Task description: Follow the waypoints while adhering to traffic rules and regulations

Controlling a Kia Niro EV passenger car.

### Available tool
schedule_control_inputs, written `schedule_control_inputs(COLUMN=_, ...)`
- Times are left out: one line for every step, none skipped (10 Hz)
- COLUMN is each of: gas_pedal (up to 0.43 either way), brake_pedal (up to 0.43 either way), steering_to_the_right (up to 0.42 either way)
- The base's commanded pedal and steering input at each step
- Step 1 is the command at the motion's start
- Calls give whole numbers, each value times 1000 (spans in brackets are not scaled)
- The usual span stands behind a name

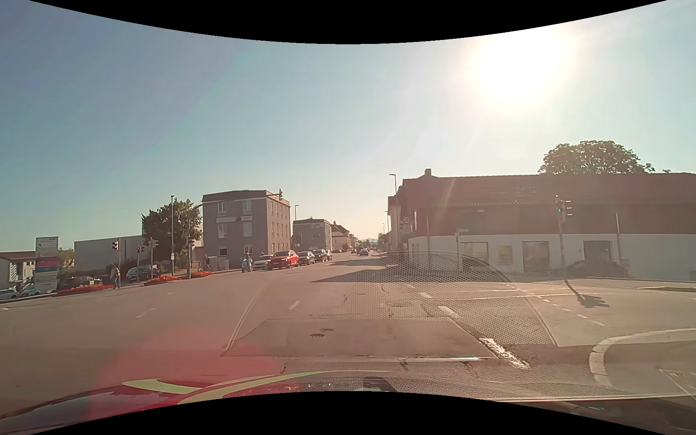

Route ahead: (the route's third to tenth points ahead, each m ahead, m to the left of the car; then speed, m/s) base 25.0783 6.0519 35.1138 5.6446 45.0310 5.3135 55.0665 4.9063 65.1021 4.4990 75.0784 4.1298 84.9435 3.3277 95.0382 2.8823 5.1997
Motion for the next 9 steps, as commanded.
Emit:
schedule_control_inputs(gas_pedal=461, brake_pedal=0, steering_to_the_right=8)
schedule_control_inputs(gas_pedal=449, brake_pedal=0, steering_to_the_right=11)
schedule_control_inputs(gas_pedal=429, brake_pedal=0, steering_to_the_right=12)
schedule_control_inputs(gas_pedal=429, brake_pedal=0, steering_to_the_right=12)
schedule_control_inputs(gas_pedal=409, brake_pedal=0, steering_to_the_right=14)
schedule_control_inputs(gas_pedal=409, brake_pedal=0, steering_to_the_right=11)
schedule_control_inputs(gas_pedal=398, brake_pedal=0, steering_to_the_right=8)
schedule_control_inputs(gas_pedal=390, brake_pedal=0, steering_to_the_right=7)
schedule_control_inputs(gas_pedal=378, brake_pedal=0, steering_to_the_right=7)
